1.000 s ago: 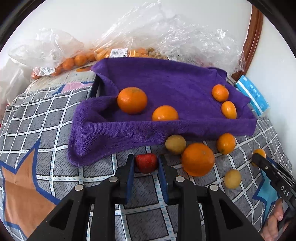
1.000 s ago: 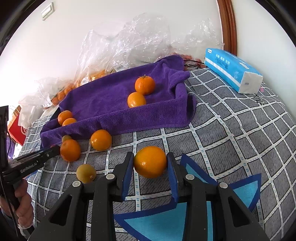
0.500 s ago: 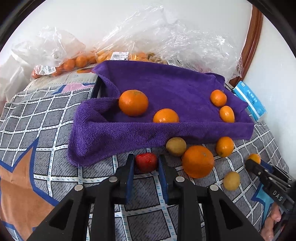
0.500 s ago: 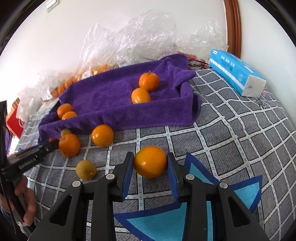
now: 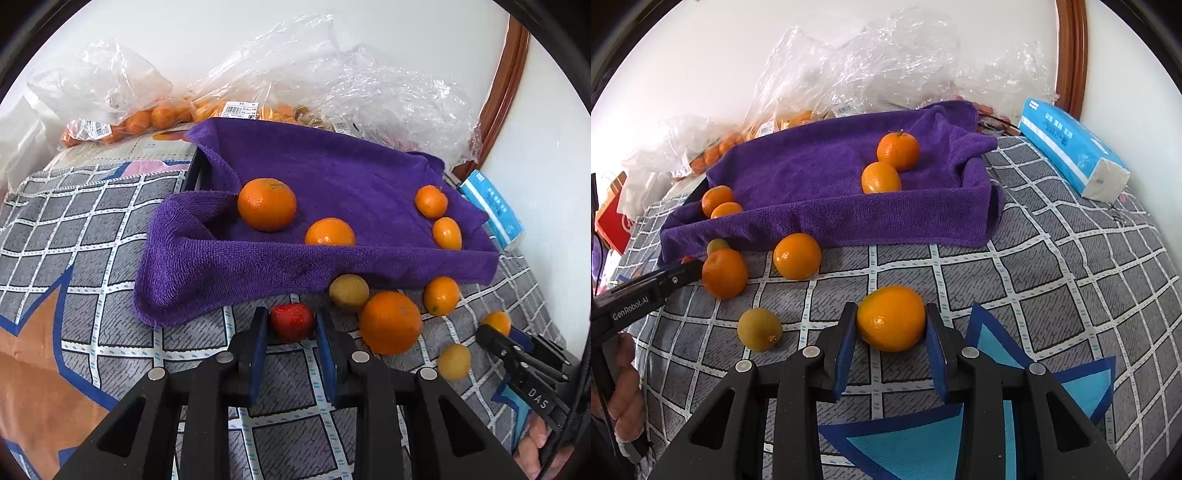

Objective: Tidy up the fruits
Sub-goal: 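Carry the red fruit and the orange up over the purple towel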

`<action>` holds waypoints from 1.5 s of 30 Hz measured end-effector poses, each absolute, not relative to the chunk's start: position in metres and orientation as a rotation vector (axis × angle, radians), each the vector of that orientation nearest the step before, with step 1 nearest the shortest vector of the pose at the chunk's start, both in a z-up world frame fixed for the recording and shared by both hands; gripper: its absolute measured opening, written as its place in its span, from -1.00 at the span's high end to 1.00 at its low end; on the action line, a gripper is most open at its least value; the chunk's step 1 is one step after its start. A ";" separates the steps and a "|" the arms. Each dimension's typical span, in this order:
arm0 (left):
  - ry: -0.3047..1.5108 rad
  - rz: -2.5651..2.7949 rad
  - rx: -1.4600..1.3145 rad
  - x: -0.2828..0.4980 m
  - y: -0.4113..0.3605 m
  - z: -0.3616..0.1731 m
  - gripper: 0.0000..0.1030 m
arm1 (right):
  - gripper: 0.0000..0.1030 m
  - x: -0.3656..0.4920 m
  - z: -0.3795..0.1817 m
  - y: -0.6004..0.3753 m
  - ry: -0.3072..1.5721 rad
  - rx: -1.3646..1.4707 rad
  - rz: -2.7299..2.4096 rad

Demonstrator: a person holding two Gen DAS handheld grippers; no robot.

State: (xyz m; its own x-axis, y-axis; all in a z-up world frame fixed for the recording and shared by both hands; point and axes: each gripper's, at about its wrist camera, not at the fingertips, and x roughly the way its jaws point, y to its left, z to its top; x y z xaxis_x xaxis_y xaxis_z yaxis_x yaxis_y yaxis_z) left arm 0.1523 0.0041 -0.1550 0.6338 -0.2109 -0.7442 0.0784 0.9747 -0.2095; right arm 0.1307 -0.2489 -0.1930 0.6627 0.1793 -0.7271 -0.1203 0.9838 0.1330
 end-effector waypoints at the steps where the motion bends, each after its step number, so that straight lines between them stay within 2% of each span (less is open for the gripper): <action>1: 0.864 -0.175 -0.174 0.151 0.005 -0.154 0.54 | 0.31 0.130 -0.193 -0.249 0.826 0.076 0.175; 8: 0.785 -0.189 -0.198 0.141 0.006 -0.145 0.54 | 0.31 0.115 -0.183 -0.247 0.726 0.052 0.161; 18: 0.699 -0.181 -0.163 0.130 0.001 -0.133 0.54 | 0.31 0.110 -0.178 -0.251 0.691 0.076 0.173; 45: 0.660 -0.173 -0.184 0.123 0.006 -0.127 0.54 | 0.31 0.092 -0.164 -0.256 0.622 0.142 0.181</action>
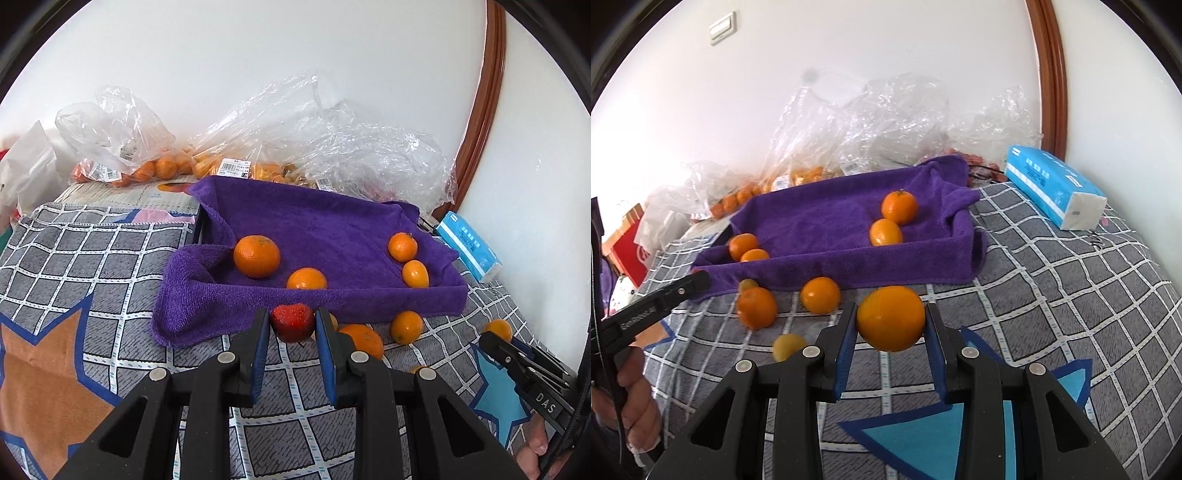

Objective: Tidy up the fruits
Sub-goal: 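Carry the red fruit and the orange up over the purple towel, then lower the red fruit and orange onto the towel and open both tools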

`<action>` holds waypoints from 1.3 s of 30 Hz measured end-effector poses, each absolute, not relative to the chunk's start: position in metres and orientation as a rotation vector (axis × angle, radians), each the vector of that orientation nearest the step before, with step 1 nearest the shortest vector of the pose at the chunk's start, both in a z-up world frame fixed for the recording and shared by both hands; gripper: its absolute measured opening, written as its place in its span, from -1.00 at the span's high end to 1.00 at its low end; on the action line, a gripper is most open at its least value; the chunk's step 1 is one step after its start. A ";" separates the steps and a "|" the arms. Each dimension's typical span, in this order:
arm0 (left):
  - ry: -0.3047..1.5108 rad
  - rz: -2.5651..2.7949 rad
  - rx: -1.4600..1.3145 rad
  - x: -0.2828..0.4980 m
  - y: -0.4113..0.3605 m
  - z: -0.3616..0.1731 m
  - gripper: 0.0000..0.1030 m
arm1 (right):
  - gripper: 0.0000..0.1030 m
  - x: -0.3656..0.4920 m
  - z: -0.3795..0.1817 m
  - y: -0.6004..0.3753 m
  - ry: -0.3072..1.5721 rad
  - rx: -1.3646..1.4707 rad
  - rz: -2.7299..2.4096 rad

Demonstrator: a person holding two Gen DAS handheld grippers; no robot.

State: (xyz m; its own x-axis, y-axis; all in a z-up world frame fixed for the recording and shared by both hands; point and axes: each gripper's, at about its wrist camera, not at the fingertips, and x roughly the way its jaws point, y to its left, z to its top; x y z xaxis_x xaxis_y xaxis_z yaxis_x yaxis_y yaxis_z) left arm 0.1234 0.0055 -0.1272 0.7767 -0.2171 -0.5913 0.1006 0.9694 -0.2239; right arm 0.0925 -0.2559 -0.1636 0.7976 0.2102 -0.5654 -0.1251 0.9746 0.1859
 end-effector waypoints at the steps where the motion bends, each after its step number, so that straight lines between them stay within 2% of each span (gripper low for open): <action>1: 0.659 -0.172 -0.187 0.123 0.006 -0.127 0.54 | 0.31 0.091 -0.162 -0.255 0.619 0.140 0.182; 23: 0.634 -0.158 -0.266 0.123 0.022 -0.117 0.54 | 0.31 0.081 -0.123 -0.249 0.545 0.143 0.222; 28: 0.676 -0.162 -0.310 0.125 0.030 -0.107 0.54 | 0.31 0.092 -0.117 -0.248 0.545 0.123 0.217; 39: 0.651 -0.135 -0.295 0.148 0.035 -0.077 0.54 | 0.31 0.134 -0.109 -0.245 0.526 0.150 0.261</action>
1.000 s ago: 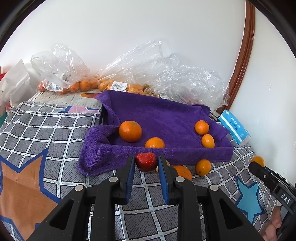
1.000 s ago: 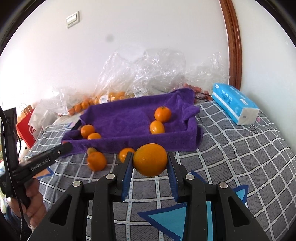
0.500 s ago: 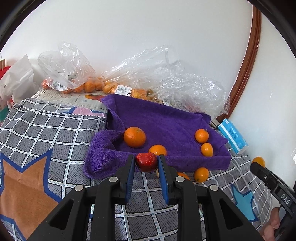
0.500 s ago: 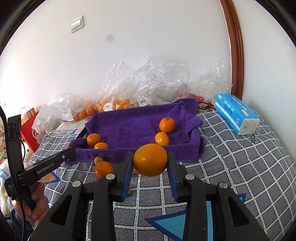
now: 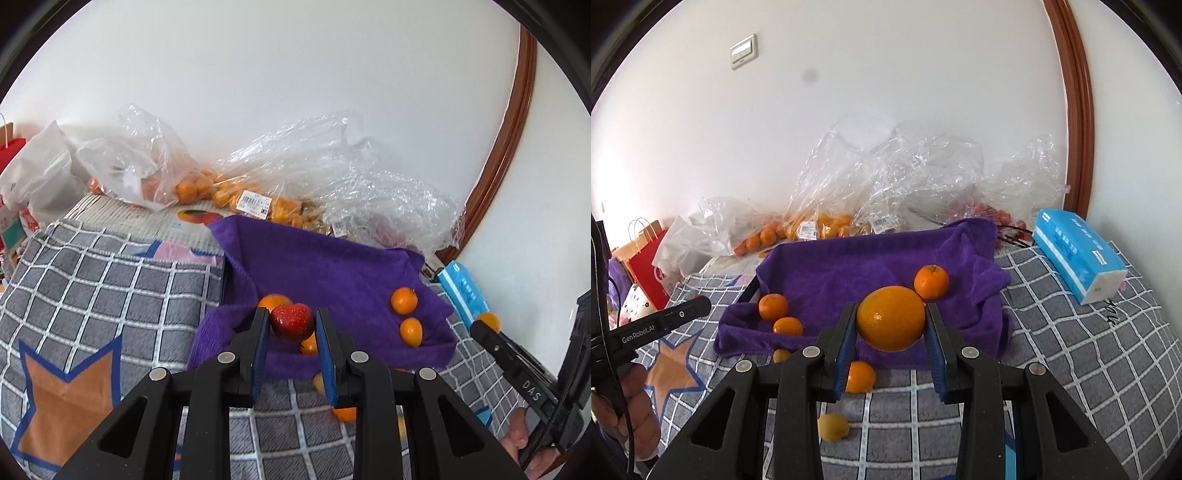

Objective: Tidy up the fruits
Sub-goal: 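Lower the red fruit and orange onto the towel and open both tools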

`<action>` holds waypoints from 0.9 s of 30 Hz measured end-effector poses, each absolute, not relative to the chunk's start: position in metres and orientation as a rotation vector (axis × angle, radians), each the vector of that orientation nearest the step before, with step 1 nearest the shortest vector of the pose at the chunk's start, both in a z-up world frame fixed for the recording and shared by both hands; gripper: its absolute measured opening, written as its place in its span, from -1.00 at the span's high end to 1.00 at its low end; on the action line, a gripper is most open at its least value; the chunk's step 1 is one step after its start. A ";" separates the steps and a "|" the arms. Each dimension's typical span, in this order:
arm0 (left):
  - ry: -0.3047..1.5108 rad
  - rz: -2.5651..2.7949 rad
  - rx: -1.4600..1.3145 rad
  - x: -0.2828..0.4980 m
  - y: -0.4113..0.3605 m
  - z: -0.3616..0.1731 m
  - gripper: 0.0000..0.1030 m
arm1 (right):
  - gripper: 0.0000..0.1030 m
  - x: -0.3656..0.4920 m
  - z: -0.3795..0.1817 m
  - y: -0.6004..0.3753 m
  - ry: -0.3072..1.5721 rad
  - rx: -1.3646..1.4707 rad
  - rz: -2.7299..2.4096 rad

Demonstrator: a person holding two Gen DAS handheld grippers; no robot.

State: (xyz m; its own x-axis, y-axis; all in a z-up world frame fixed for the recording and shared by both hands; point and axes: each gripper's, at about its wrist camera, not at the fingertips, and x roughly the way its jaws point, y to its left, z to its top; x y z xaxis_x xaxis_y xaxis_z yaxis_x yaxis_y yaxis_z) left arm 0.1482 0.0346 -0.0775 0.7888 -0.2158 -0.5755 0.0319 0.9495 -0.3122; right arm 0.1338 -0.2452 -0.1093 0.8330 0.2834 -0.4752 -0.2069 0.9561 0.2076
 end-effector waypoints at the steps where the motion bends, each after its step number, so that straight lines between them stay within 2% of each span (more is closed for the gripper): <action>1: 0.651 -0.139 -0.295 0.154 0.033 -0.076 0.54 | 0.31 0.140 -0.109 -0.245 0.523 0.158 0.262; 11: 0.654 -0.112 -0.333 0.195 0.034 -0.082 0.54 | 0.31 0.187 -0.101 -0.248 0.512 0.186 0.268; 18: 0.684 -0.111 -0.360 0.203 0.041 -0.108 0.54 | 0.31 0.211 -0.137 -0.262 0.601 0.220 0.217; 27: 0.681 -0.132 -0.387 0.207 0.046 -0.117 0.54 | 0.31 0.226 -0.153 -0.270 0.647 0.234 0.180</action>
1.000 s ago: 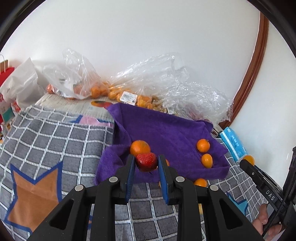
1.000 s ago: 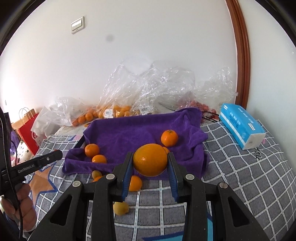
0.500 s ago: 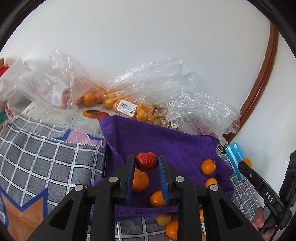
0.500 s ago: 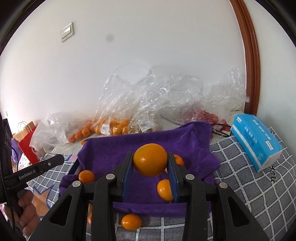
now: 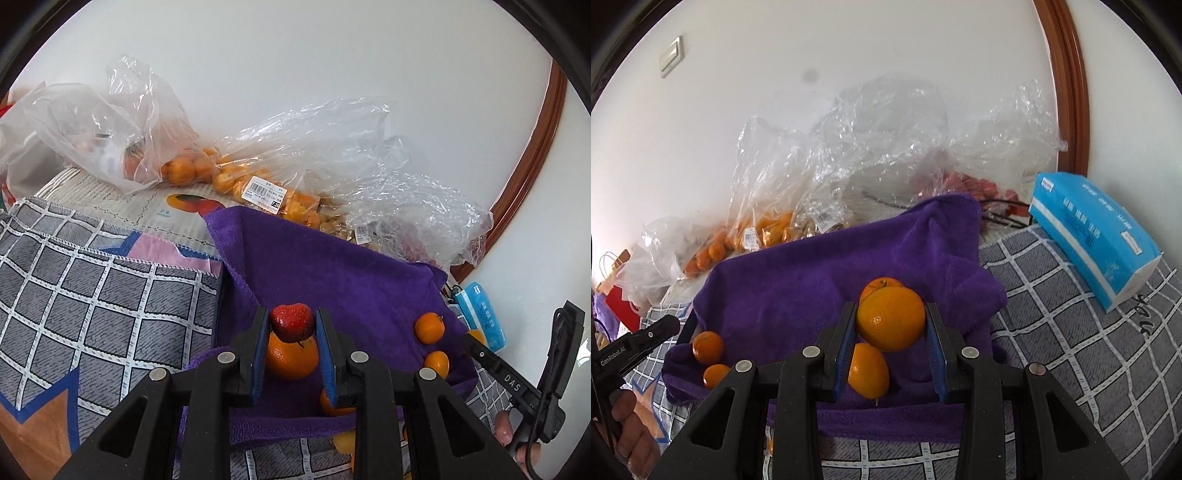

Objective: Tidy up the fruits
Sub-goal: 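Lower the red fruit and orange onto the towel and open both tools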

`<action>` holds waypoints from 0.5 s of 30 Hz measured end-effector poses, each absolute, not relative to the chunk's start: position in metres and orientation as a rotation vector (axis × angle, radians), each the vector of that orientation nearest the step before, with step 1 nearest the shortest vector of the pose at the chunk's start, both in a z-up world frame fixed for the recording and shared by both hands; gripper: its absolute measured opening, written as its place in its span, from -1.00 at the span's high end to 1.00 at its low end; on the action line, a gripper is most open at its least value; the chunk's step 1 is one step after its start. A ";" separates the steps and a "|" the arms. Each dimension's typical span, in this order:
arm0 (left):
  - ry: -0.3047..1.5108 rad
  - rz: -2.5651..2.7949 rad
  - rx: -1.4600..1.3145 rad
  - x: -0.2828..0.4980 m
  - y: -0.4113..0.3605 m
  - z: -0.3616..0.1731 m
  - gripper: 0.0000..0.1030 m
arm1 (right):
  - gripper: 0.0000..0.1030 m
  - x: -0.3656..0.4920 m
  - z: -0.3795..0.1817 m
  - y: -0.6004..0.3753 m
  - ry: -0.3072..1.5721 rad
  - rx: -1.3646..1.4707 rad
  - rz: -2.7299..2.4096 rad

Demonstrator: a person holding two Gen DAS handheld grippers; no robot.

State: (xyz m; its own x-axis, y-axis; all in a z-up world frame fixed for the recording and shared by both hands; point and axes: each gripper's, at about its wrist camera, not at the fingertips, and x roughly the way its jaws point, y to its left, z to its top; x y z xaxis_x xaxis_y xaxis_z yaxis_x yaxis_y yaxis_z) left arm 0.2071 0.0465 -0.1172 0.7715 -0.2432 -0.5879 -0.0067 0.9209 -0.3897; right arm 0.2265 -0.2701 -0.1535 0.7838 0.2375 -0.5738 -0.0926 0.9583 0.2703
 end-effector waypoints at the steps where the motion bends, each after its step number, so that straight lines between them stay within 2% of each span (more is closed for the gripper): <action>1: 0.681 -0.133 -0.383 0.207 0.046 -0.118 0.54 | 0.31 0.228 -0.155 -0.268 0.653 0.225 0.178; 15: 0.714 -0.217 -0.389 0.208 0.032 -0.127 0.54 | 0.27 0.233 -0.164 -0.263 0.683 0.188 0.151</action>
State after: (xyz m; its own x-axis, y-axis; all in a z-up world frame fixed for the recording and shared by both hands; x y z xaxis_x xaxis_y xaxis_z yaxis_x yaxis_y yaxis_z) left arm 0.2082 0.0317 -0.1271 0.7374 -0.3234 -0.5930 0.0620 0.9066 -0.4174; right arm 0.2326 -0.2630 -0.1641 0.7656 0.1998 -0.6115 -0.0768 0.9722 0.2214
